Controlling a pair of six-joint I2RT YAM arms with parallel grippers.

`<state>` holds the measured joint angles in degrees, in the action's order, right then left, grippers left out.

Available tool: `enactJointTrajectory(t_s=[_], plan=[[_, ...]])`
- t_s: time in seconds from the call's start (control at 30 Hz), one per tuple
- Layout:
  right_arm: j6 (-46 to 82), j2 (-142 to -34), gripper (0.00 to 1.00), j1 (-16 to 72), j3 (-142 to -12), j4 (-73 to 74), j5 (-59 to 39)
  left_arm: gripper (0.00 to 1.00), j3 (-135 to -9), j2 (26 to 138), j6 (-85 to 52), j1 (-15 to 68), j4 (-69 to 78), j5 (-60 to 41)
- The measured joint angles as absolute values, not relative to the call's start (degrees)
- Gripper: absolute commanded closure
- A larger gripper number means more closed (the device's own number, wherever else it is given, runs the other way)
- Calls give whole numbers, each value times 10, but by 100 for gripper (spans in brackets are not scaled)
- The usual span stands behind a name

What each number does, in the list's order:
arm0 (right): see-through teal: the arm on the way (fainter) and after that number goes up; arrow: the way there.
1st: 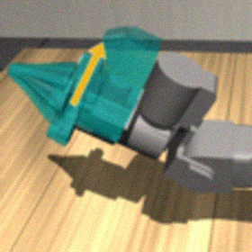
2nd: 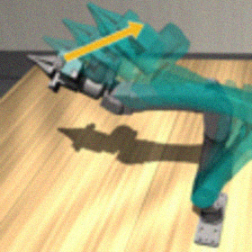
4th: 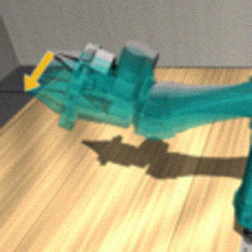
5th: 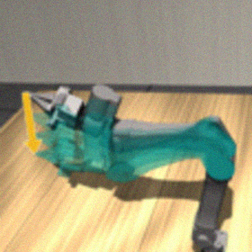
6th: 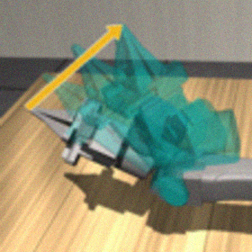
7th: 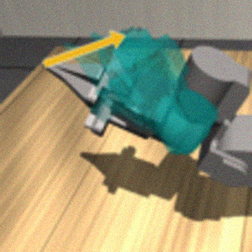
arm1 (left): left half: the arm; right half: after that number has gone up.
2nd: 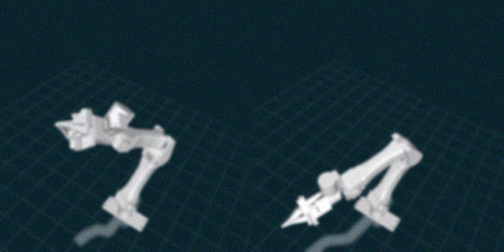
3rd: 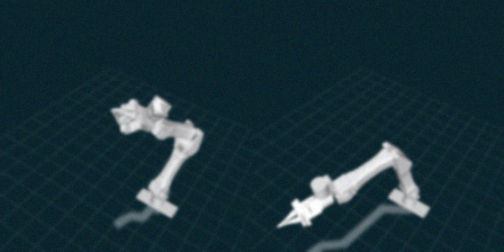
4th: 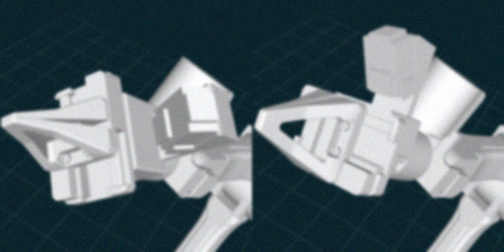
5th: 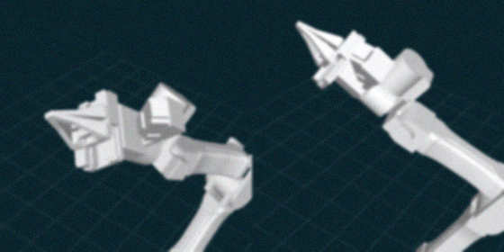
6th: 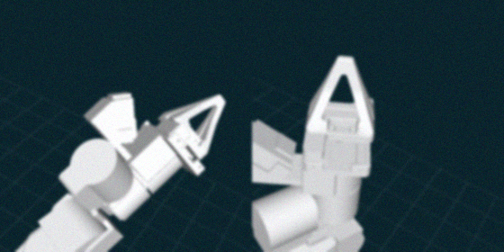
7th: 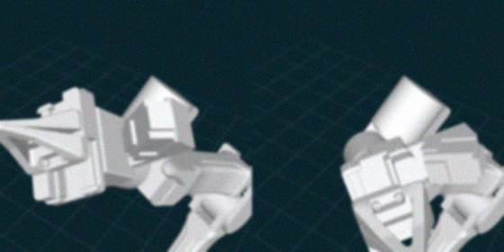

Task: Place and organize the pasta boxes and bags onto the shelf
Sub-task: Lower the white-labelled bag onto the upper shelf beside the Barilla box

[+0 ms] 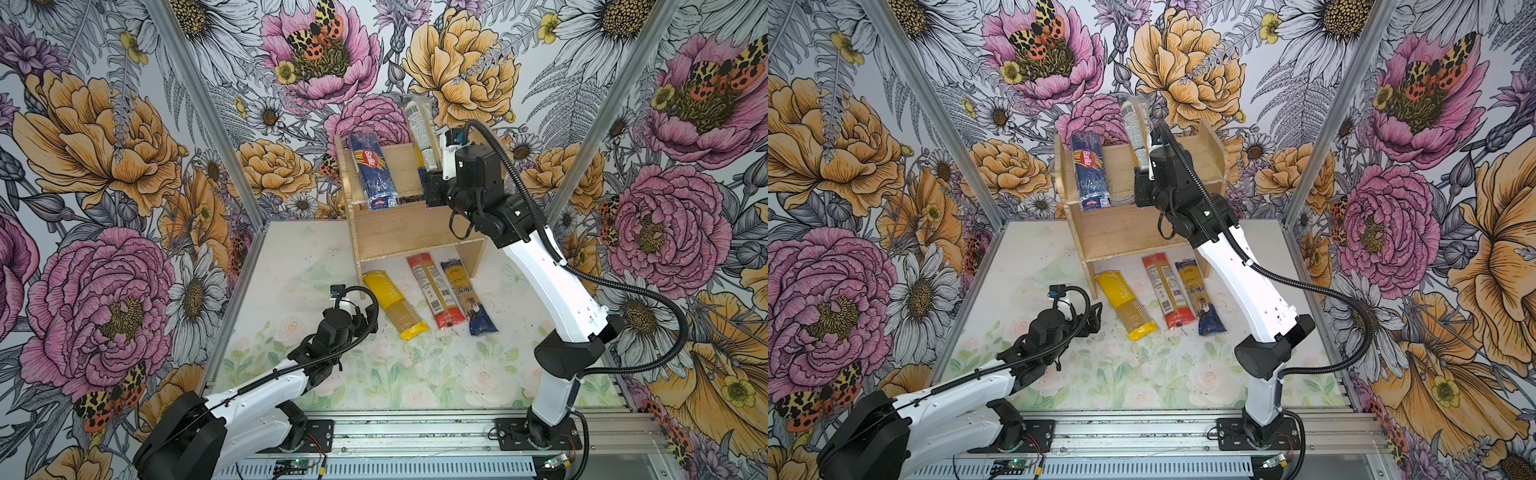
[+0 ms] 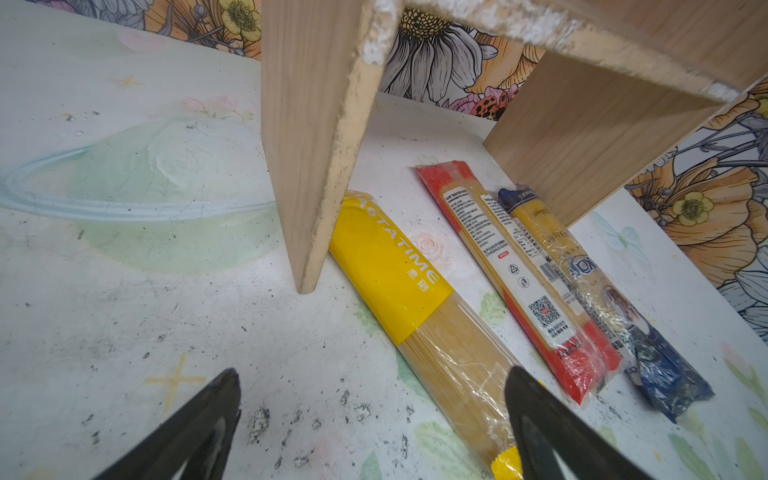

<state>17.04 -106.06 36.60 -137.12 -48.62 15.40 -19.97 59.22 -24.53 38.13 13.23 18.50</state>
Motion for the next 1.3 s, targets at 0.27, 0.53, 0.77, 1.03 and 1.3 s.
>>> enactJointTrajectory(t_s=[0.27, 0.53, 0.77, 1.03, 1.3], plan=[[170, -1065, 100, 368, -1371, -481, 154, 1, -199, 587, -245, 381, 134, 185], [171, -1066, 83, 368, -1371, -478, 154, 1, -199, 587, -245, 381, 134, 185], [171, -1067, 76, 368, -1371, -477, 154, 1, -199, 587, -245, 381, 135, 185], [175, -1070, 72, 368, -1373, -473, 154, 1, -199, 586, -245, 381, 134, 185], [175, -1073, 66, 368, -1376, -473, 154, 1, -199, 585, -245, 381, 135, 185]])
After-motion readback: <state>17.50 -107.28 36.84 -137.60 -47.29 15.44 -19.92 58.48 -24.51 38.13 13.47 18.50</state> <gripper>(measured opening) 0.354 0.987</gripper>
